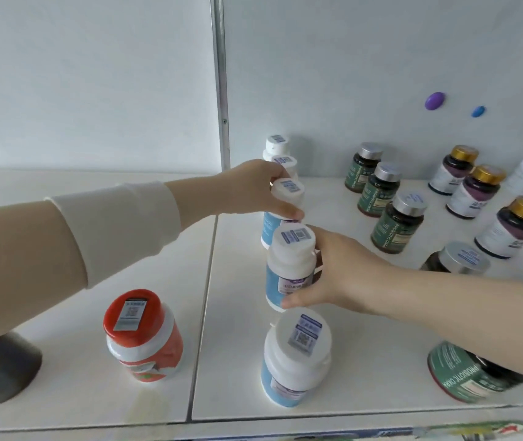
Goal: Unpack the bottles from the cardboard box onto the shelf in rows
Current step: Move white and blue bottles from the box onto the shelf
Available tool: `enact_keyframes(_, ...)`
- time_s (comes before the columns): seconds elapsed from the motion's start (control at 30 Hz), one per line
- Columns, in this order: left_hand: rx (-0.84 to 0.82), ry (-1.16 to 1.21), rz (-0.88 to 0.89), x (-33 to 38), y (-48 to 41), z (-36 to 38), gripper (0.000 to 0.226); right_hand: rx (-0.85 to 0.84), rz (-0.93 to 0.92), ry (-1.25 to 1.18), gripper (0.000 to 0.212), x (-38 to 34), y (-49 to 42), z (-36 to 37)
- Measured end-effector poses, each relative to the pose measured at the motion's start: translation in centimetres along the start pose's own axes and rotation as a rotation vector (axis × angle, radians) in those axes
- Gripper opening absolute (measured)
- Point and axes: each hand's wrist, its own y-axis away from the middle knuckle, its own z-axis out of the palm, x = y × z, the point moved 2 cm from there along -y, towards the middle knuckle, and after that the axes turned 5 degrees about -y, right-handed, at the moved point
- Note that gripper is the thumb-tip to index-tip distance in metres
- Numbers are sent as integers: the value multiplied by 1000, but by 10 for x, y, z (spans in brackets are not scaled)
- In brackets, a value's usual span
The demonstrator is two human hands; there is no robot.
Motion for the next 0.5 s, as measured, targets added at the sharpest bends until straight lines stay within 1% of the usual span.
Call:
enact_keyframes(0.2,-17,-22,-13,-1,2,4,49,-7,30,21,73,2,2,5)
enact_keyframes(0.4,-24,-48,11,4,0,9,43,-10,46,15,73,3,0,7)
enact_keyframes(0.5,-28,-25,28,6,1,7,45,-36,70,23,64,5,2,5)
